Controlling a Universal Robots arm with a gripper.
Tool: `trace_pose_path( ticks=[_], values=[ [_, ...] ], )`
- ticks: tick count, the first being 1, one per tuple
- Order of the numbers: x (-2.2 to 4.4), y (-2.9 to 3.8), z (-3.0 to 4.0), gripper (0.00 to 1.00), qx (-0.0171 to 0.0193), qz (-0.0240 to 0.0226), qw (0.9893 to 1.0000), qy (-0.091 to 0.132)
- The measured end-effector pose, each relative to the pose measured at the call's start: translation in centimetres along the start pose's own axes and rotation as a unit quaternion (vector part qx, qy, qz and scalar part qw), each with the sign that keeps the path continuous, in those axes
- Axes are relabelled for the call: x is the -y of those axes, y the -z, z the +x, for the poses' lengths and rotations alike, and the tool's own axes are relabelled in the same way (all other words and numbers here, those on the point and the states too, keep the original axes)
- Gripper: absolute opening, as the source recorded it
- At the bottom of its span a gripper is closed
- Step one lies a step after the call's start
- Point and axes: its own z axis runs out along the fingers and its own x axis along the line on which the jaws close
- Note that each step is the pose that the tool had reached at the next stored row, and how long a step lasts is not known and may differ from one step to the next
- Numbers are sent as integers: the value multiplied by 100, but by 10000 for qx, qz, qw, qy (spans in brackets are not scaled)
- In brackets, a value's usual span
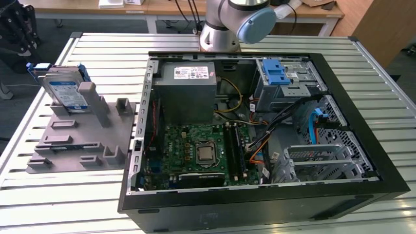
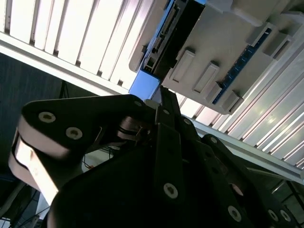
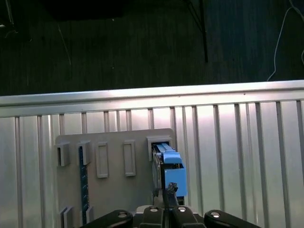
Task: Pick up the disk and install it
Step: 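Pick up the disk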
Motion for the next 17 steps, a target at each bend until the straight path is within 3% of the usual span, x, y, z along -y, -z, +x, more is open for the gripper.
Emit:
trace_pose_path(
  ticks=[1, 2, 7, 8, 17],
  values=[
    [0, 0, 0, 16, 0, 0, 10000, 0],
    [0, 0, 0, 29, 0, 0, 10000, 0],
    [0, 0, 0, 41, 0, 0, 10000, 0],
    [0, 0, 0, 47, 0, 0, 10000, -1],
    [0, 0, 0, 47, 0, 0, 10000, -1]
  ],
)
